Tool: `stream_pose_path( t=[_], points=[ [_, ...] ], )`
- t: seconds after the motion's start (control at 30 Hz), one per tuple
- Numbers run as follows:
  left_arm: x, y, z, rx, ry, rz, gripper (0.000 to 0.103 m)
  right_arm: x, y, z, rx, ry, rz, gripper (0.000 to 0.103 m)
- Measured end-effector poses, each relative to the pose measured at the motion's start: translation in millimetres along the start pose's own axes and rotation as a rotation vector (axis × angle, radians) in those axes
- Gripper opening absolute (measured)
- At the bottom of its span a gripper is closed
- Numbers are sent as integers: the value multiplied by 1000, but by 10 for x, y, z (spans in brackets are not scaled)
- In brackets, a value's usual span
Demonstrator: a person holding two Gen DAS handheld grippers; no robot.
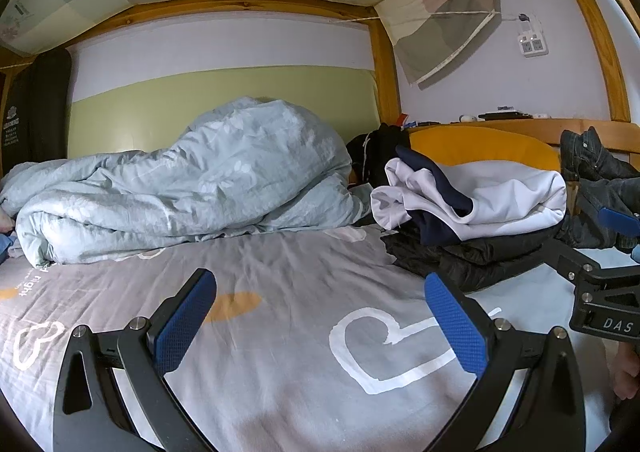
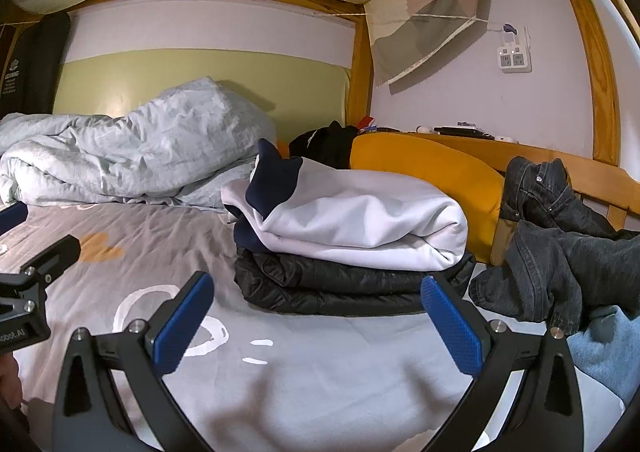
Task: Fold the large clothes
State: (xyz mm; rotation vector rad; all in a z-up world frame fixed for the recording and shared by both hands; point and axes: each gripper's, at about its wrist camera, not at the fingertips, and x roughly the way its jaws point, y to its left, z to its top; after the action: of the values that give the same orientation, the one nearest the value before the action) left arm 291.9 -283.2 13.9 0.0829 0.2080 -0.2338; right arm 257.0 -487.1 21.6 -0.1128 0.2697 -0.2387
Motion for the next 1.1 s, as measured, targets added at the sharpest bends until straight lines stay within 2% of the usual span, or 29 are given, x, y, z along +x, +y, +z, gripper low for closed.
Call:
stream_pose_path(
  t=[1.1],
  points=[
    [21,-7,-18,-1,10,3,103,21,22,-2,-2,3,-1,103]
  ],
)
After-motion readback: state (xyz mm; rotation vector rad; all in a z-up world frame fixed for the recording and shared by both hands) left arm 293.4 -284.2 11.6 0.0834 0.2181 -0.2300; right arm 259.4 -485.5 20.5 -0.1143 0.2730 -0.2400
